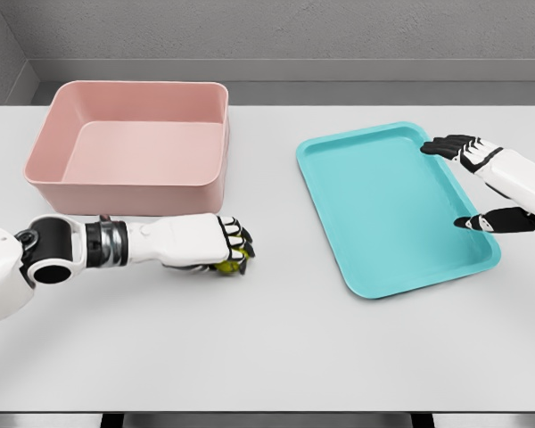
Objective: Put the tennis from the blue tray into the pink basket with both arms
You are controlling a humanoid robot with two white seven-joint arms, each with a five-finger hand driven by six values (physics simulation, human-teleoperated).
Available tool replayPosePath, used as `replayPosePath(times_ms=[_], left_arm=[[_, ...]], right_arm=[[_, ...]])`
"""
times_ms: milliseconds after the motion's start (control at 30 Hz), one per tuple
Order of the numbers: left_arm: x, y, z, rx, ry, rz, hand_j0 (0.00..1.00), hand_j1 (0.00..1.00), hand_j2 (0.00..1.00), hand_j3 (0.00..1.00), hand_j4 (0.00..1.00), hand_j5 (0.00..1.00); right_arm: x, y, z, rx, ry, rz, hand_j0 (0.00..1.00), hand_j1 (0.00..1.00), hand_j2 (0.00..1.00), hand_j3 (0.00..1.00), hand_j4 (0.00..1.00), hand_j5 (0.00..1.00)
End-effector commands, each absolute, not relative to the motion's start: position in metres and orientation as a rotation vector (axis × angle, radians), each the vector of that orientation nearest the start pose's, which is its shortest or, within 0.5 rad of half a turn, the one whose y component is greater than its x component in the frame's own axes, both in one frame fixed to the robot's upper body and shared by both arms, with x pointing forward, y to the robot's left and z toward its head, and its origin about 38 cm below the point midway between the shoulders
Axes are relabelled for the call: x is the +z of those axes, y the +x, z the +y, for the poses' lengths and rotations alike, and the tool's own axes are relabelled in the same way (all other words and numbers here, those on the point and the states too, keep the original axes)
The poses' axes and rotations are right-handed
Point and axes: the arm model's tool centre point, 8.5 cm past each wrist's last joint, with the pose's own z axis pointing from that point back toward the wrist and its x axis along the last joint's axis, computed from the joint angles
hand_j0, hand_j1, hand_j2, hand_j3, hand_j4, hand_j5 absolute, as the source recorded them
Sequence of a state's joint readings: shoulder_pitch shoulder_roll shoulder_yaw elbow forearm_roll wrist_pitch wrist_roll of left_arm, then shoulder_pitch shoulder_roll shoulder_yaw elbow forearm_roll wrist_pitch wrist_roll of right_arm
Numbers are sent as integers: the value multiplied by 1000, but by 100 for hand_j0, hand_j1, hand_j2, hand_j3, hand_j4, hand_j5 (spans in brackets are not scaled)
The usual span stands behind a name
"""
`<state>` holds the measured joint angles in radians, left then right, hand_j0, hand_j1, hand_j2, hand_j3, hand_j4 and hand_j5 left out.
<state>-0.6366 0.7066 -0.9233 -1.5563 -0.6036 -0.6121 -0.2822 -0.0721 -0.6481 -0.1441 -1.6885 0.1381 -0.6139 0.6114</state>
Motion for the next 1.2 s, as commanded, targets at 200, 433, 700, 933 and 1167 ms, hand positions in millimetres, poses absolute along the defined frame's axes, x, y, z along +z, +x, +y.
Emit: replayPosePath(times_ms=[200,433,700,933,1167], left_arm=[[157,389,187,2811,-250,1951,55,55,55,55,55,55],[173,397,188,2783,-294,1955,56,56,56,56,56,56],[194,406,187,2742,-321,1988,56,56,56,56,56,56],[211,414,194,2726,-370,1994,56,56,56,56,56,56],[226,420,206,2723,-422,2006,56,56,56,56,56,56]], right_arm=[[228,348,-367,1489,-366,-1806,100,100,100,100,100,100],[228,348,-367,1489,-366,-1806,100,100,100,100,100,100],[228,348,-367,1489,-366,-1806,100,100,100,100,100,100],[228,348,-367,1489,-365,-1805,100,100,100,100,100,100],[228,348,-367,1489,-365,-1805,100,100,100,100,100,100]])
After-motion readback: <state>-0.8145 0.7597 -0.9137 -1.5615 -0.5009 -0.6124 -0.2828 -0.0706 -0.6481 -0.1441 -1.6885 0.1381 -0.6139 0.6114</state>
